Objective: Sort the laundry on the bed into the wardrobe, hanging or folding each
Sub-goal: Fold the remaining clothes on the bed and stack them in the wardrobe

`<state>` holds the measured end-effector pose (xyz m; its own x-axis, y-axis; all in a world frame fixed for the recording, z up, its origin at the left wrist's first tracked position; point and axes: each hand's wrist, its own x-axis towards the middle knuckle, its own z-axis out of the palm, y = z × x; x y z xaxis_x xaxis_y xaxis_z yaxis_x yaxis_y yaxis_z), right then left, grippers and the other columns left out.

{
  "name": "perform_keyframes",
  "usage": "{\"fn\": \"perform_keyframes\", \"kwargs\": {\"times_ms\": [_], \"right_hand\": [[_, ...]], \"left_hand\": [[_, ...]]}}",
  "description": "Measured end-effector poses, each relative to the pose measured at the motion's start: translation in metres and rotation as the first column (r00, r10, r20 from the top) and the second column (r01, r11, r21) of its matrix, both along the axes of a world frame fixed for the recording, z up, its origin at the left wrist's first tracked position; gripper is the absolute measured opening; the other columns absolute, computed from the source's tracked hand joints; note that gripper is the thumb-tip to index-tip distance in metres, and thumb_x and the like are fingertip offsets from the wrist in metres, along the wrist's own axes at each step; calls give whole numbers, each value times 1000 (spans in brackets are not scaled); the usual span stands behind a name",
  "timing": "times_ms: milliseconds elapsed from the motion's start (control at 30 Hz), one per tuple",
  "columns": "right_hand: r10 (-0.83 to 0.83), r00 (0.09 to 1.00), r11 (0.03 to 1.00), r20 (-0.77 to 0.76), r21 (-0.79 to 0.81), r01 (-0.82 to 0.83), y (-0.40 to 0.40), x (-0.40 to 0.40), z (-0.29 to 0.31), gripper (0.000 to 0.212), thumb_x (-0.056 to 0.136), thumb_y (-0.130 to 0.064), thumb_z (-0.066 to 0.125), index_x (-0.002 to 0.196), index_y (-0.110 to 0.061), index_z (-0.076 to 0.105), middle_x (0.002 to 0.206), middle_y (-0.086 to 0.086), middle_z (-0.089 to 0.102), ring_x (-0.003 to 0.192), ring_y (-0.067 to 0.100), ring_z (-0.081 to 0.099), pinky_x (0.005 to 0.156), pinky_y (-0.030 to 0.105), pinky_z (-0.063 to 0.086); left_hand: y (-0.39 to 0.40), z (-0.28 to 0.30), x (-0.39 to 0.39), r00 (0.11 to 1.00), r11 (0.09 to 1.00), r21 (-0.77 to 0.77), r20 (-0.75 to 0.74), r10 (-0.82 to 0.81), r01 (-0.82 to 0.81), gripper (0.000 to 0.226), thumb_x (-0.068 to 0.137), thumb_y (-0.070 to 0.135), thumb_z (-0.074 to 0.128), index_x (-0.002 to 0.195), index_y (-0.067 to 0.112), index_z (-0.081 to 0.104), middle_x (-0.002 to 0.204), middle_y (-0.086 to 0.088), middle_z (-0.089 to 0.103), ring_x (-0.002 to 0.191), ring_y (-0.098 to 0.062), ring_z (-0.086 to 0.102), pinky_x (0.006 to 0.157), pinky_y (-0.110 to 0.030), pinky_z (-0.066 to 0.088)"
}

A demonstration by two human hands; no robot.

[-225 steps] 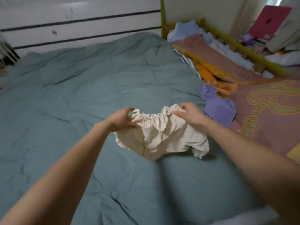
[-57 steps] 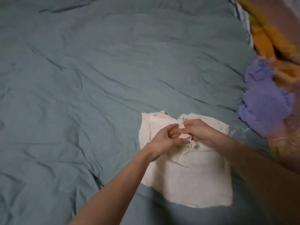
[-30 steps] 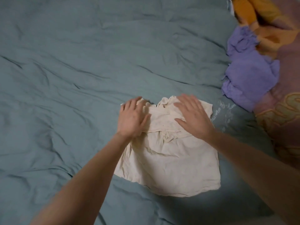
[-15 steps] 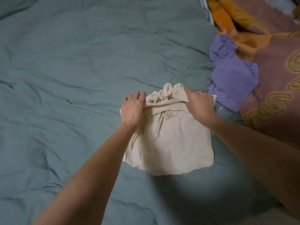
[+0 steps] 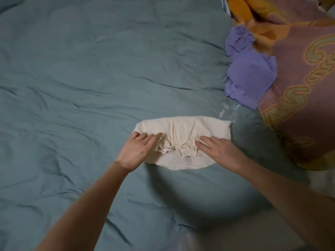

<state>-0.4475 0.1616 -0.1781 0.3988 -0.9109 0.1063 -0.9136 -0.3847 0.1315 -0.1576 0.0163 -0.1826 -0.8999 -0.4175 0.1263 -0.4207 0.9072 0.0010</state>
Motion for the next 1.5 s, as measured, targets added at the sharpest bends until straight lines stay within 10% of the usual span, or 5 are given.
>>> {"fn": "perform_keyframes", "kwargs": {"times_ms": [200, 400, 700, 1000, 1500], "right_hand": [[-22, 994, 934, 103, 358, -16, 16, 2, 5, 39, 75, -22, 59, 113, -19, 56, 110, 2, 59, 85, 21, 62, 64, 30, 52], [-293, 926, 956, 236, 103, 276, -18, 31, 9, 50, 97, -45, 34, 132, -14, 54, 138, 8, 51, 121, 26, 48, 99, 40, 38], [-621, 777, 677, -102, 430, 597, 15, 13, -64, 69, 98, -55, 7, 146, -17, 37, 152, 5, 36, 139, 26, 36, 116, 42, 4], [-709, 679, 703, 189, 252, 664, 0, -21, -2, 30, 92, -26, 48, 106, -3, 62, 105, 15, 63, 91, 37, 61, 79, 41, 47], [-820, 520, 569, 239, 430, 701, -133, -282, 3, 22, 93, -15, 52, 106, 2, 56, 109, 23, 62, 102, 38, 58, 79, 39, 44]], "left_hand": [[14, -2, 11, 985, 958, 261, 89, -148, 120, 36, 85, 46, 48, 109, 23, 62, 103, 3, 64, 85, -21, 61, 71, -32, 42], [20, 12, -35, 935, 956, 239, -268, 232, -169, 39, 100, 33, 39, 127, 13, 58, 129, -4, 58, 114, -27, 51, 97, -36, 36], [39, -65, -43, 826, 817, 284, 436, 357, -502, 80, 83, 66, -14, 152, 26, -14, 158, 6, -23, 145, -27, -22, 114, -56, -15], [1, 14, -83, 854, 802, 320, 315, 413, -505, 31, 96, 27, 38, 117, 16, 56, 121, -5, 61, 112, -29, 55, 94, -35, 37], [-72, 34, -299, 859, 727, 488, 427, 283, -482, 27, 94, 32, 46, 113, 18, 60, 120, -9, 63, 111, -32, 58, 90, -38, 48]]}}
